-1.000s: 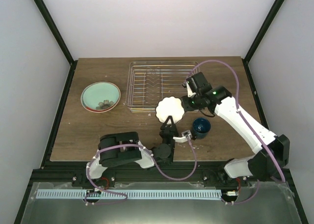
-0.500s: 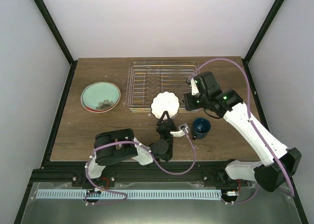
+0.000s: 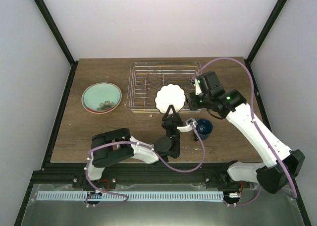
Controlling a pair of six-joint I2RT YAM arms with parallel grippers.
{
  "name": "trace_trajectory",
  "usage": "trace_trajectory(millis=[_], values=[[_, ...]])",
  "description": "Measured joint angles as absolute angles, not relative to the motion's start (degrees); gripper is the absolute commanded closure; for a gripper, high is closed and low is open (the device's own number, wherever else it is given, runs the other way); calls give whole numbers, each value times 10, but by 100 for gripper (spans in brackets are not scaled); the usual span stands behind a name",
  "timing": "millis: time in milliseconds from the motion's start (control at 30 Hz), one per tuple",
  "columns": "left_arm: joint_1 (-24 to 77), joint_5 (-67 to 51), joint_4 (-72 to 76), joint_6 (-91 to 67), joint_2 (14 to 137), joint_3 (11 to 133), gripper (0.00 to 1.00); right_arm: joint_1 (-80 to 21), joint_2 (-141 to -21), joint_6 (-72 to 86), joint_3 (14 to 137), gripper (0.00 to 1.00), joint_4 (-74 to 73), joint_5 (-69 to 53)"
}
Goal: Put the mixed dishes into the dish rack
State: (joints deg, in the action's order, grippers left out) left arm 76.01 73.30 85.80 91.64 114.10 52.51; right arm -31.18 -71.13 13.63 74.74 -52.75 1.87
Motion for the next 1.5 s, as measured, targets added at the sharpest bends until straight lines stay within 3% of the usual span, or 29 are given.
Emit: trace_trajectory(millis=[433,733,933,1267,1500], values=[[760,730,778,918,1085,622,80,-312,-688,144,780,47,-549,63],[741,672,415,610,1014,626,78,-304,-670,152,783,46,-561,111],[707,626,259,457,994,626,77,-298,-666,153,788,46,-571,127],[626,441,15,227,982,653,76,-298,-665,153,788,46,-574,127],[545,287,-39,131,966,686,75,-294,-659,153,782,46,-569,131]])
